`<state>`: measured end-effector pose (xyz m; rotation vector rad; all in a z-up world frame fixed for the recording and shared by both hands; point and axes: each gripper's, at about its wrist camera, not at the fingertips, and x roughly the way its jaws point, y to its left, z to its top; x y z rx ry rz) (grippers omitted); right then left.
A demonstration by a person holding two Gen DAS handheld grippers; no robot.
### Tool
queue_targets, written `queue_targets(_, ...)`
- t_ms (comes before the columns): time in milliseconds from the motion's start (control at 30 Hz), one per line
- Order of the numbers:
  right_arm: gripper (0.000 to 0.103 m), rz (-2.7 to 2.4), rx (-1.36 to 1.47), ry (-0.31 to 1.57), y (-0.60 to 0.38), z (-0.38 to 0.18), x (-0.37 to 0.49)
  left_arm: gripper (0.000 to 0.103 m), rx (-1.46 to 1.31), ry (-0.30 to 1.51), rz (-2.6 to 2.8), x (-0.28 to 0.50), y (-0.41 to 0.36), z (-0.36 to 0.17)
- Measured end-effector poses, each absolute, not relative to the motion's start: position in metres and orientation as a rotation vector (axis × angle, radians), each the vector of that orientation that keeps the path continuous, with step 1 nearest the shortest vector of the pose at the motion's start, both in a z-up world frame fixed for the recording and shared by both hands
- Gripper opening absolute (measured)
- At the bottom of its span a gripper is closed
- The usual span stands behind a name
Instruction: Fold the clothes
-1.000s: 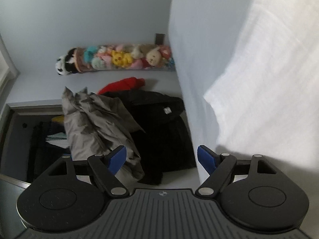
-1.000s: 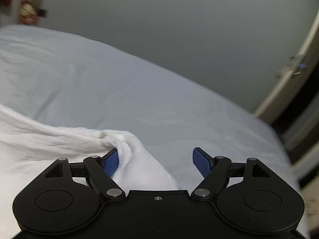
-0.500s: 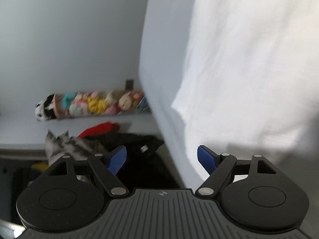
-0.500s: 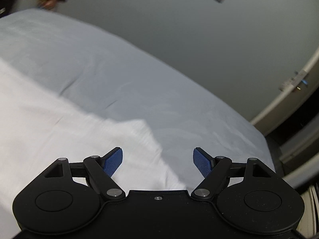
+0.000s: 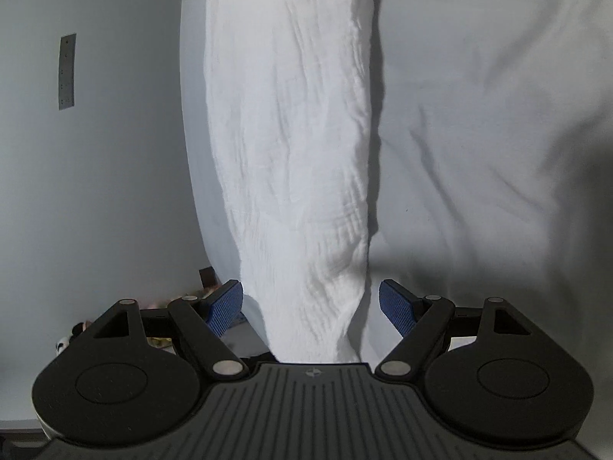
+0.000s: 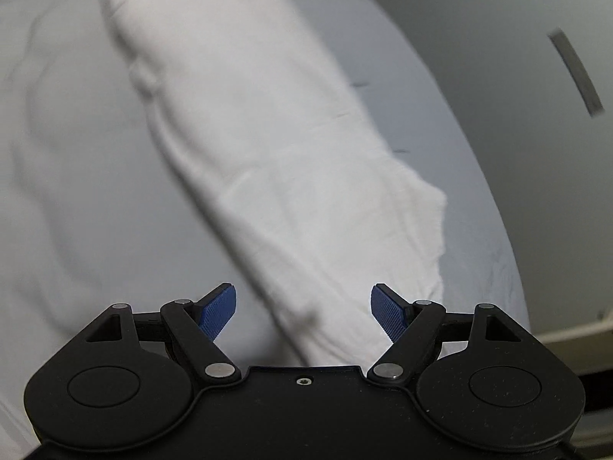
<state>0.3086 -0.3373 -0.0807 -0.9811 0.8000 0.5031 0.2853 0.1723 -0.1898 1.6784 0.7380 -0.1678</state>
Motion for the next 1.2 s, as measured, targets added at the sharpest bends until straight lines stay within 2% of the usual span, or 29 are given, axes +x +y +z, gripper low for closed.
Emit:
queue_targets(167, 0.075, 0.544, -1.101, 0.749, -0.340, -0.114, 0.304, 0.074, 1.726, 0.752, -0.116, 0.311, 0.184, -0.213)
queue_targets(433, 0.075, 0.518, -1.239, 0.556, -0.343, -0.144, 0.307, 0.075, 1.689, 0.747, -0.099, 0.348, 0.201, -0.220)
queue_targets(567, 0.072, 0.494, -1.248, 0.531, -0.341, -0.150, 0.320, 0.074, 1.723, 0.705, -0.034, 0.363, 0.205, -0.231)
queue_targets(633, 0.065, 0.488, -1.260, 0.517, -0.340, -0.154, 0.327, 0.063, 1.732, 0.697, 0.002, 0.369, 0.205, -0.236)
queue_targets(667, 0.059, 0.484, -1.268, 0.511, -0.340, -0.156, 0.329, 0.053, 1.734, 0.701, 0.026, 0.374, 0.204, -0.241)
queue_targets(700, 0.047, 0.474, -1.289, 0.502, -0.338, -0.159, 0.330, 0.041, 1.742, 0.703, 0.043, 0.377, 0.204, -0.245)
queue_targets(733, 0.038, 0.456, -1.321, 0.492, -0.336, -0.163, 0.332, 0.037, 1.755, 0.702, 0.059, 0.381, 0.203, -0.250)
queue_targets(767, 0.028, 0.443, -1.340, 0.492, -0.333, -0.167, 0.333, 0.027, 1.766, 0.707, 0.070, 0.384, 0.203, -0.255)
queue_targets(800, 0.026, 0.430, -1.351, 0.495, -0.330, -0.170, 0.335, 0.018, 1.776, 0.717, 0.079, 0.387, 0.203, -0.260)
queue_targets(867, 0.020, 0.410, -1.347, 0.509, -0.325, -0.174, 0.341, 0.012, 1.776, 0.734, 0.090, 0.393, 0.204, -0.265)
queue_targets(1000, 0.009, 0.372, -1.318, 0.563, -0.318, -0.173, 0.353, 0.009, 1.758, 0.745, 0.086, 0.400, 0.210, -0.260)
queue_targets(1200, 0.006, 0.334, -1.275, 0.589, -0.316, -0.156, 0.360, 0.007, 1.739, 0.733, 0.097, 0.404, 0.215, -0.247)
